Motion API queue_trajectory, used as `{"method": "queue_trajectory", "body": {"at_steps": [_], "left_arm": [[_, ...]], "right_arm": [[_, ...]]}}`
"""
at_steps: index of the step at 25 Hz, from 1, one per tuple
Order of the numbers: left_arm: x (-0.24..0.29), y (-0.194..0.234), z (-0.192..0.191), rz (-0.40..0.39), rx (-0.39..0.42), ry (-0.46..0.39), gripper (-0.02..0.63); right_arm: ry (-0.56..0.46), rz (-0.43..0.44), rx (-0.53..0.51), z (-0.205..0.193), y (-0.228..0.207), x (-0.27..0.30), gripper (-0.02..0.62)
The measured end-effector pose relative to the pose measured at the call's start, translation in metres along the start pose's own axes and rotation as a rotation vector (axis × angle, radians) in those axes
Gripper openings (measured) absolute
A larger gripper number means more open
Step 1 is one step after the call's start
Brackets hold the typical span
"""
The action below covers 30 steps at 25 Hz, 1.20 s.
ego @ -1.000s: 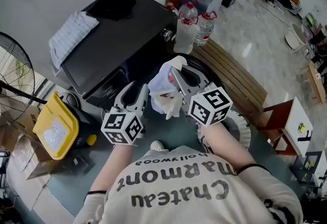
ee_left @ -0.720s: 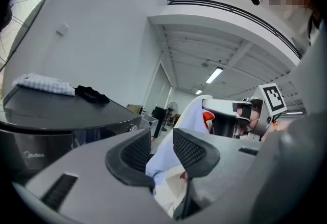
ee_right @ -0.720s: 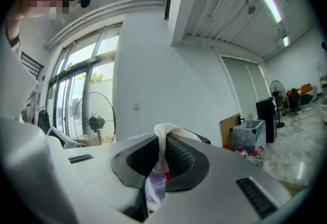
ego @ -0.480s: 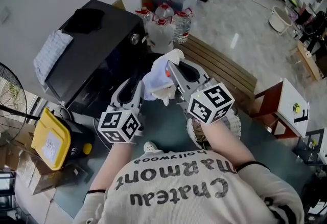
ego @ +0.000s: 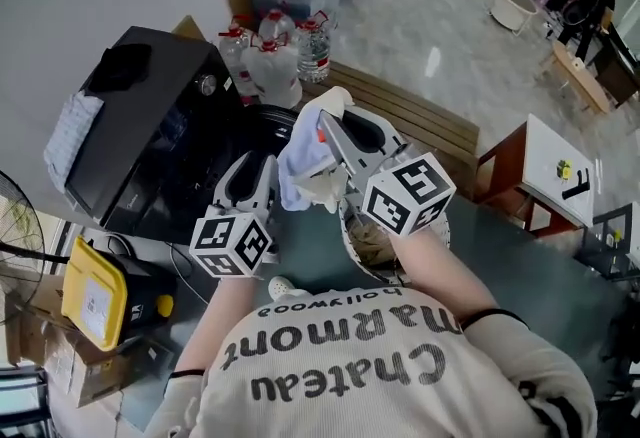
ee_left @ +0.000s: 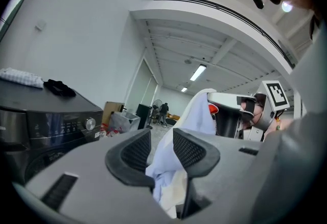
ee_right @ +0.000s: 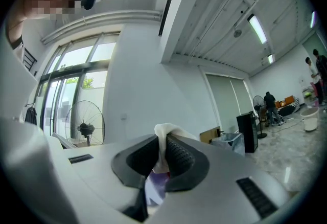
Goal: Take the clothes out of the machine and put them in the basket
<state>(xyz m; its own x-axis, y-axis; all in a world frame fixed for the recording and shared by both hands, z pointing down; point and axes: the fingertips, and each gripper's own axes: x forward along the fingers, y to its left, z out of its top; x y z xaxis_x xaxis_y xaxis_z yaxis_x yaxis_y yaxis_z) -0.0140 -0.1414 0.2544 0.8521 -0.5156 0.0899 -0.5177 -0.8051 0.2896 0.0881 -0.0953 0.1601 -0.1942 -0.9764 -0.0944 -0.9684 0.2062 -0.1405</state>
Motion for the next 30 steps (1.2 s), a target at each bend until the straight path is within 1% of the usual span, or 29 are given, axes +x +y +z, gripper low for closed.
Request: {"method": "queue_trajectory", "body": {"at_steps": [4,9,16,20,23,26,30], "left_arm": [[0.020,-0.045,-0.016,-0.041,-0.006,0.015,0.127],[0.034,-0.102,-0.037,-0.111,-0.003,0.034,0.127],[0.049,-0.152,-0.056,-0.179,-0.026,0.035,0.127],[0.060,-0.167,-0.060,-0.237,-0.008,0.068,0.127],[0.073,-0.168,-0.063,-0.270,-0.021,0.088,0.127],[0.084,-0.169,-0.068,-0.321,-0.026,0.120,0.127],[0.100,-0.172,-0.063,-0.401,0.000,0.161,0.127]], "right_arm": [[-0.005,-0.049,-0.005,0.005,-0.029,-0.046,0.048],[-0.015,-0.098,-0.032,0.016,-0.050,-0.098,0.048],[-0.029,-0.188,-0.046,0.019,-0.078,-0.158,0.048],[-0.032,-0.256,-0.040,0.022,-0.092,-0.172,0.048],[-0.020,-0.312,-0.042,0.020,-0.103,-0.178,0.048],[-0.020,-0.385,-0.025,0.017,-0.115,-0.181,0.048],[-0.040,-0.486,0.005,0.019,-0.129,-0.186,0.048]]}}
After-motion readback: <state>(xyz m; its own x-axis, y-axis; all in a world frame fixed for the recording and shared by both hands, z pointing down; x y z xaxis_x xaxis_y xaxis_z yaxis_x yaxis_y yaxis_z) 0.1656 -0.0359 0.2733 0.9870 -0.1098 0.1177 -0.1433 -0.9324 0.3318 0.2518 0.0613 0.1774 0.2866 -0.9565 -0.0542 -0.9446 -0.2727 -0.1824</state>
